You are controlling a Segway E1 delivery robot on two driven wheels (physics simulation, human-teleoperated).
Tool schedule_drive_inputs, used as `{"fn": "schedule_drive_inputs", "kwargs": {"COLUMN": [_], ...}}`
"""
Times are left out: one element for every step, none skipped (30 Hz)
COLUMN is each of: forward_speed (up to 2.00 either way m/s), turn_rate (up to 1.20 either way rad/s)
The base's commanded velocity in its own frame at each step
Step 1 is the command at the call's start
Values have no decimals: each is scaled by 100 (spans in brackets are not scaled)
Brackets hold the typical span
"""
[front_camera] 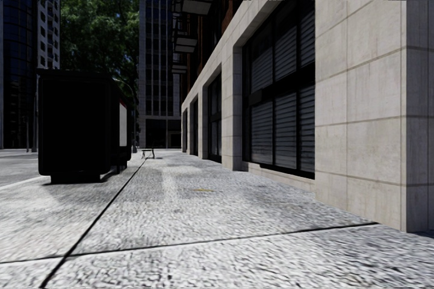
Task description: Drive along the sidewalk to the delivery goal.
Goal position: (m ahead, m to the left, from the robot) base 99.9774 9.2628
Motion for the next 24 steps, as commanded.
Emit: {"fn": "schedule_drive_inputs", "kwargs": {"forward_speed": [200,200,200,200,200,200,200,200,200,200,200,200,200,200,200,200,200,200,200,200,200,200,200,200], "turn_rate": [0,0,7,7,34,53,61,61,62,58,0,0,0,0,0,0,0,0,0,0,4,14,14,19]}}
